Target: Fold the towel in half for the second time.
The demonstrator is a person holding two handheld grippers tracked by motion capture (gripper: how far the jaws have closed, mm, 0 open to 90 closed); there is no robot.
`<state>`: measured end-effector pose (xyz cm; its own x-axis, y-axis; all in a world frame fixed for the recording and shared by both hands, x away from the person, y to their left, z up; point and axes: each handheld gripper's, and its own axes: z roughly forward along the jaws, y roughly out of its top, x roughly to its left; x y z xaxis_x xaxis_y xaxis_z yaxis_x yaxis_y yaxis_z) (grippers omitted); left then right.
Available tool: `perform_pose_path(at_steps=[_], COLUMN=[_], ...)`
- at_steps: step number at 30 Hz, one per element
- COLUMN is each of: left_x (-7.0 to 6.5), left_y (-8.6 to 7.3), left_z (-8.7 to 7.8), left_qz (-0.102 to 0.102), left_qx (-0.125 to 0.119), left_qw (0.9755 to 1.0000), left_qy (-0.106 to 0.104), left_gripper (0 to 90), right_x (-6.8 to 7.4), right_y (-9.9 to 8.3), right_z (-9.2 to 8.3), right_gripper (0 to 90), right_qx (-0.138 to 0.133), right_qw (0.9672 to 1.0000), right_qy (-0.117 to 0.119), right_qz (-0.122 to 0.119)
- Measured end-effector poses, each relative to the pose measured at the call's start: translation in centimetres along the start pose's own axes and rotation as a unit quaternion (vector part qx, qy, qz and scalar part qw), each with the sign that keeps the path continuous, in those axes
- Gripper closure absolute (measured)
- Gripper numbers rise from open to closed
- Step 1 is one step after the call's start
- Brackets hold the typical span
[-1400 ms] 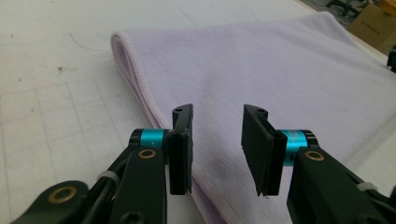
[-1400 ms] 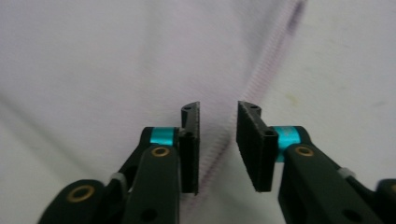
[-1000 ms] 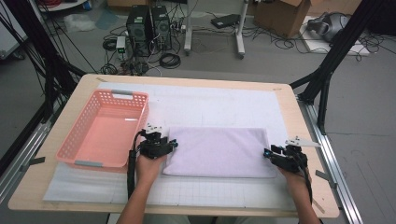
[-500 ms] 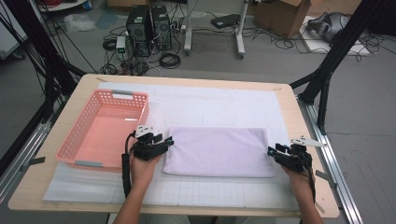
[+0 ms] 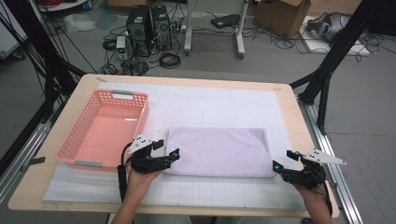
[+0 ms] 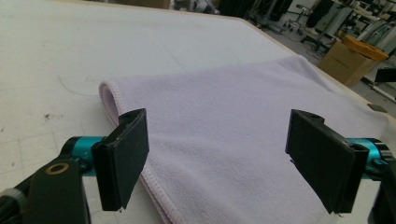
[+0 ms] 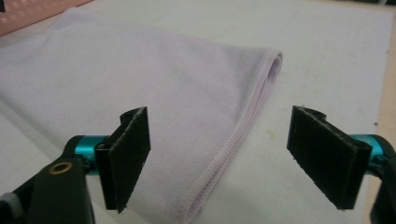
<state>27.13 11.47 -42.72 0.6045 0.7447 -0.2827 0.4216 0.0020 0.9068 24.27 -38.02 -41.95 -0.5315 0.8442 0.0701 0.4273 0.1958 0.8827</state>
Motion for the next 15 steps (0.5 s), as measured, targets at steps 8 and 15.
perform_pose_path(at_steps=[8, 15], left_x=[-1.6, -1.2], left_y=[-0.3, -0.4], left_z=[-0.8, -0.8], left_qz=[0.04, 0.038], left_qx=[0.0, 0.004], left_qw=[0.9991, 0.9993], left_qy=[-0.011, -0.003], left_gripper=[23.6, 23.6], right_x=[1.0, 1.0], right_y=[-0.1, -0.4], right_z=[-1.1, -0.9], right_gripper=[18.3, 18.1], right_qx=[-0.029, -0.018], right_qw=[0.9995, 0.9994], right_qy=[0.01, 0.028], right_qz=[-0.007, -0.014])
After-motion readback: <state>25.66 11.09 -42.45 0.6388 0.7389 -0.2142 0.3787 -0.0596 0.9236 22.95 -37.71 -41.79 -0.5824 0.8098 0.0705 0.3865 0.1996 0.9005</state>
